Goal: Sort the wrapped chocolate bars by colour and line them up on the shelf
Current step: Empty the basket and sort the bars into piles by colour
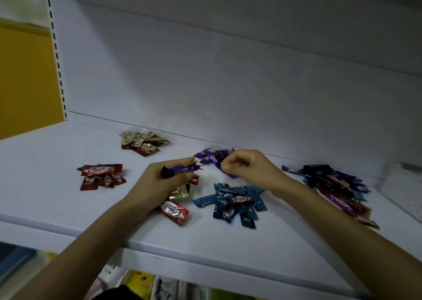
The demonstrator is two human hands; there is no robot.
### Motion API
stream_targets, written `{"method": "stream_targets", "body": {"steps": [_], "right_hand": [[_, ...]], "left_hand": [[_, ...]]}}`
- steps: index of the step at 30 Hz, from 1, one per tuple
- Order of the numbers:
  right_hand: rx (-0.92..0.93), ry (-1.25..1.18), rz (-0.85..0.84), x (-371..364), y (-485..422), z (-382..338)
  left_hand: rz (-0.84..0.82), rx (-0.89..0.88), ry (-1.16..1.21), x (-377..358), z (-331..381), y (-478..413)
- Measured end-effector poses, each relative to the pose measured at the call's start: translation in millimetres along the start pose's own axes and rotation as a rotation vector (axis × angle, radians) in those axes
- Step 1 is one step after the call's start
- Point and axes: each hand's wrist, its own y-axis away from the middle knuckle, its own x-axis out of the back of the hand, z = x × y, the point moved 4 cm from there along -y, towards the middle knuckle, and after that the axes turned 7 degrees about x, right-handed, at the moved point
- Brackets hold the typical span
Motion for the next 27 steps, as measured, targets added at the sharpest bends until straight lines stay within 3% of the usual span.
{"method": "stream_targets", "body": {"steps": [4,7,13,21,27], "right_hand": [[0.179,0.047,-0.146,-29,-14,-37],[0.279,0.092,-0.028,-36,-24,-46],[0.271,-0.052,0.083,-40,-32,-39],[0.019,-0.416,0.245,-26,-42,-15],[-0.206,-0.499,0.371,-5,-44,16]], "left_hand": [[-0.01,-0.03,0.01,1,3,2],[0.017,0.004,0.036,4,2,1],[0.04,0.072,0.171,6,0,-1],[0.101,0.197,0.383,11,-2,-2],[0.126,0.223,0.387,11,-2,-4]]}}
